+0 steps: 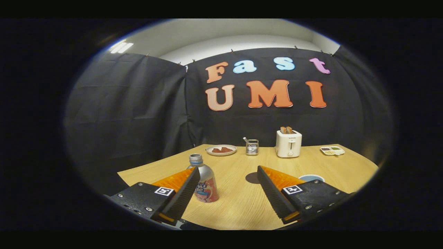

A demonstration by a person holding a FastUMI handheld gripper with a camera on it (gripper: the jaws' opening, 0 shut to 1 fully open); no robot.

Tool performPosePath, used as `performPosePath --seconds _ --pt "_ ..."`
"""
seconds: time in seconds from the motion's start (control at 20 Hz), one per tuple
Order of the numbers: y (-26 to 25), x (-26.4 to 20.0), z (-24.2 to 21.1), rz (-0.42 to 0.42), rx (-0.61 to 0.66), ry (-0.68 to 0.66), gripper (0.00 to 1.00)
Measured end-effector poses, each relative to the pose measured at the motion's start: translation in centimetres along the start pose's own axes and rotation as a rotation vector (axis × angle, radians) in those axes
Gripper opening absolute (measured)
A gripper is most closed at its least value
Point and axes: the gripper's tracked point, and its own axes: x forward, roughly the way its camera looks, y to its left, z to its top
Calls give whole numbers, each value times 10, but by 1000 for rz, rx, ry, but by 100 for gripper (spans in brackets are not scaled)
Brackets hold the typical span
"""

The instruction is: Take the bottle from table, then pour the juice into the cup, finally place the bottle on the coaster

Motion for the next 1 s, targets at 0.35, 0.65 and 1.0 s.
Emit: performPosePath --seconds 0.35,0.65,1.0 --pt "28 27 -21 32 -31 18 99" --pt "39 47 -55 43 -36 72 99" --pt "49 67 -84 44 5 141 99"
